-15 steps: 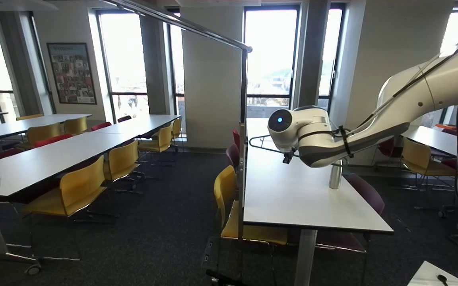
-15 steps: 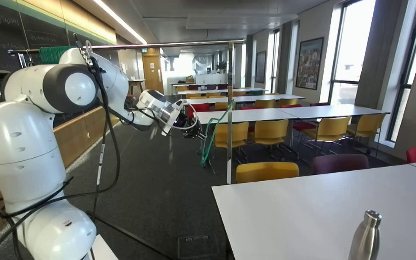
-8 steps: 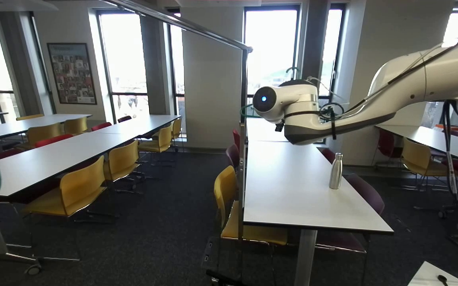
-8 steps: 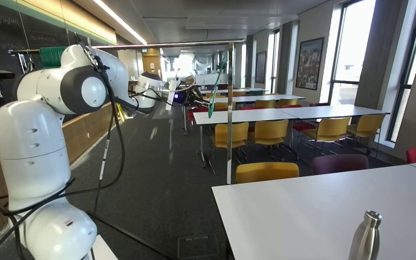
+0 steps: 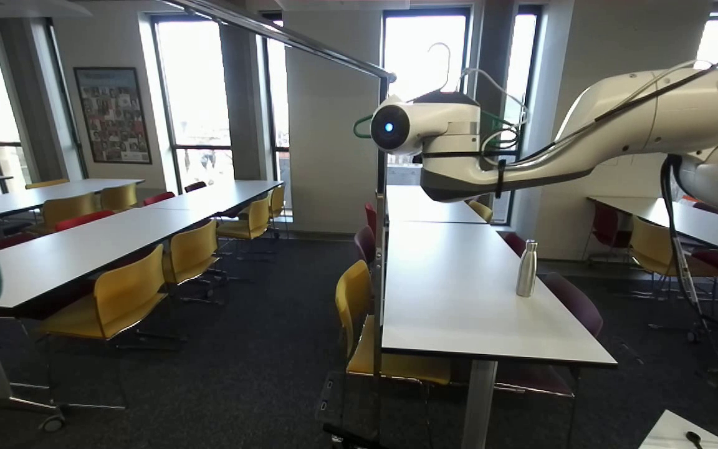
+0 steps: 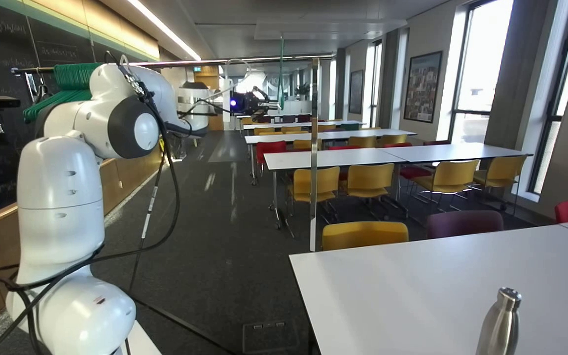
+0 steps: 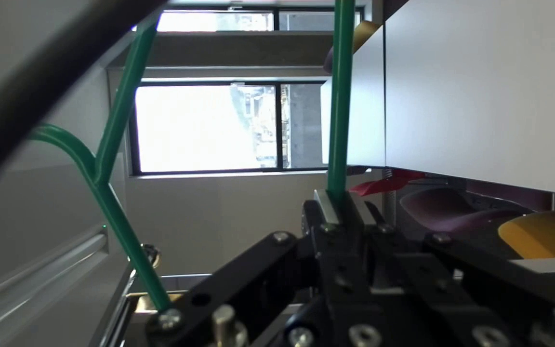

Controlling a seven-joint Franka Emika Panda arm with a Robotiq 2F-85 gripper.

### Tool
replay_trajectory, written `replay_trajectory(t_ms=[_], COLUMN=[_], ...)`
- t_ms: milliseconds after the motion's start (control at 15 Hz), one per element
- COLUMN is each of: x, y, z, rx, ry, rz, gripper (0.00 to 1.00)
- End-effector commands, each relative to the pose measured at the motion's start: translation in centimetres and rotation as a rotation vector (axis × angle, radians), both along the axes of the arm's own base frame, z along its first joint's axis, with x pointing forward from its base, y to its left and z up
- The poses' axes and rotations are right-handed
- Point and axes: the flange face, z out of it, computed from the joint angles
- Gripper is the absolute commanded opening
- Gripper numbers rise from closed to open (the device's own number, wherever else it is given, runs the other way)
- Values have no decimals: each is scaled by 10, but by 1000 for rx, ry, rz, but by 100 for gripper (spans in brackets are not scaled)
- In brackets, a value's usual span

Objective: Put the green hanger on the metal rod

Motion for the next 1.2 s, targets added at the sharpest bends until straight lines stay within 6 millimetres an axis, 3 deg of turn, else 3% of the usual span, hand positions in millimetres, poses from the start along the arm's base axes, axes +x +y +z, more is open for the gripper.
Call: replay_trajectory(t_ms=[0, 200, 600, 1133], x=[12, 20, 46, 64], y=[6, -1, -11, 17], z=[40, 50, 31, 29], rx=[-48, -78, -210, -338], ry=[-22, 74, 289, 307], rz=[-44, -132, -283, -254], gripper=[2, 2, 2, 2])
